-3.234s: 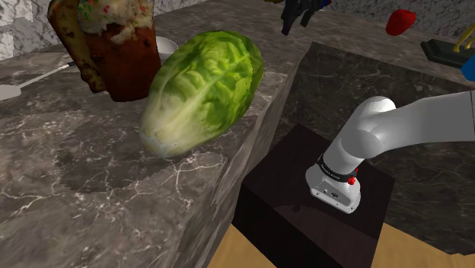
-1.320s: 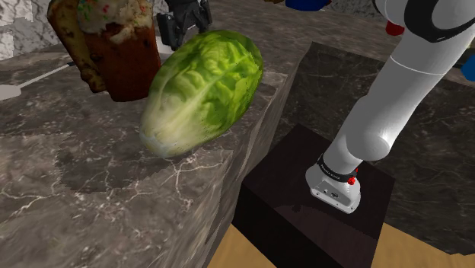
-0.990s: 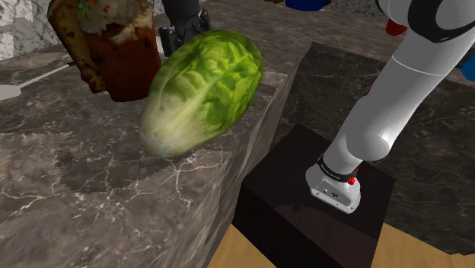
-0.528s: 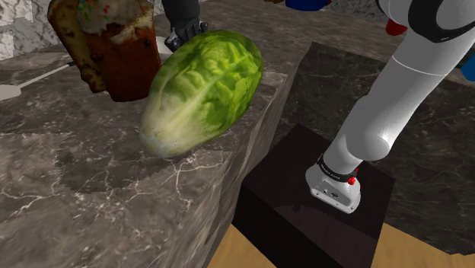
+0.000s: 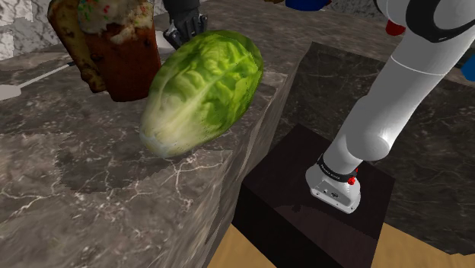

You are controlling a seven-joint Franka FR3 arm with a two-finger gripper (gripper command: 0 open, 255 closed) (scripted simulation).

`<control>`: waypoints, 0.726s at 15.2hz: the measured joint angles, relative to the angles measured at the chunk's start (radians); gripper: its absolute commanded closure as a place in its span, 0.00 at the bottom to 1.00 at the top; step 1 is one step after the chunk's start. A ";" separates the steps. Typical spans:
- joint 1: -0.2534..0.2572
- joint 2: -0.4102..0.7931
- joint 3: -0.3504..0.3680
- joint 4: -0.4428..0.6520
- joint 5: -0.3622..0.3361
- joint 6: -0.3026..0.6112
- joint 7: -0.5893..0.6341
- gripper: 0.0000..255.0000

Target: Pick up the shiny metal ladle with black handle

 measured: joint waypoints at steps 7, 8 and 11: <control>0.009 0.039 0.006 0.138 -0.015 -0.103 0.007 1.00; 0.011 0.046 0.008 0.162 -0.018 -0.120 0.009 1.00; 0.017 0.066 0.011 0.228 -0.027 -0.168 0.011 1.00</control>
